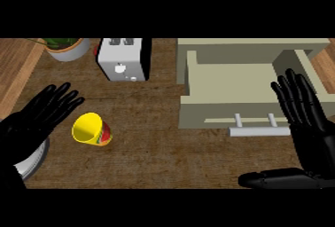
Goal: Pick up the cup, place it into the drawer and close the drawer
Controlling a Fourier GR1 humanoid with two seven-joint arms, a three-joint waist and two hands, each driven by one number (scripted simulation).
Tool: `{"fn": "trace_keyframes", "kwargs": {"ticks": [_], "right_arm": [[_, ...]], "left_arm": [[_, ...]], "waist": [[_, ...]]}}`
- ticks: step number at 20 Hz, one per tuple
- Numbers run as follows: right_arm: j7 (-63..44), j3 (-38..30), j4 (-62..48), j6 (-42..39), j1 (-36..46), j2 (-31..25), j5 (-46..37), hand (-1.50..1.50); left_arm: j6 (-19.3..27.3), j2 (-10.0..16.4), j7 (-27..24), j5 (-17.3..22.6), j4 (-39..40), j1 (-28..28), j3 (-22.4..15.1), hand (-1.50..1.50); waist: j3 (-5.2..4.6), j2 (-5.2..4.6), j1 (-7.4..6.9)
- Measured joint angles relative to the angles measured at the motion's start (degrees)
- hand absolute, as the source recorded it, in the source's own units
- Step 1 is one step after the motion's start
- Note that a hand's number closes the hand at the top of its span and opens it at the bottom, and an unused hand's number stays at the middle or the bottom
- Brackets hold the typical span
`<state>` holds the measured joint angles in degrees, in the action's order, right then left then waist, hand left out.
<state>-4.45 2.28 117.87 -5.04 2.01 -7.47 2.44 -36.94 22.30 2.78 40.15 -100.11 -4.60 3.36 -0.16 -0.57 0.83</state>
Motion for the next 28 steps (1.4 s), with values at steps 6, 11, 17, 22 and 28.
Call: {"fn": "trace_keyframes", "kwargs": {"ticks": [6, 11, 17, 22, 28], "right_arm": [[-0.5, -2.4, -5.4, -1.9, 4.5, -1.2, 2.2, -1.50], [0.0, -4.4, -8.6, -2.6, 7.9, -1.9, 3.0, -1.50], [0.2, -5.1, -11.1, -2.6, 11.2, -2.0, 2.4, -1.50], [-0.6, -5.6, -10.2, -3.0, 11.7, -2.5, 2.6, -1.50], [-0.9, -7.1, -10.5, -3.7, 12.4, -3.0, 4.1, -1.50]], "left_arm": [[-11.9, 4.4, -2.2, 1.1, 19.9, -7.7, 4.0, -1.50], [-16.4, 2.9, -7.5, -8.7, 32.7, -13.1, 5.4, -1.50], [-14.8, 1.5, -17.1, -23.6, 45.6, -17.3, 6.2, -1.50], [-10.5, 1.5, -26.3, -33.8, 55.3, -19.4, 4.6, -1.50], [-4.9, 1.8, -35.4, -41.0, 65.0, -21.4, 1.7, -1.50]], "waist": [[0.08, 0.19, -0.14], [0.09, 0.28, -0.16], [0.07, 0.27, -0.09], [0.04, 0.19, 0.24], [-0.02, 0.02, 0.63]]}}
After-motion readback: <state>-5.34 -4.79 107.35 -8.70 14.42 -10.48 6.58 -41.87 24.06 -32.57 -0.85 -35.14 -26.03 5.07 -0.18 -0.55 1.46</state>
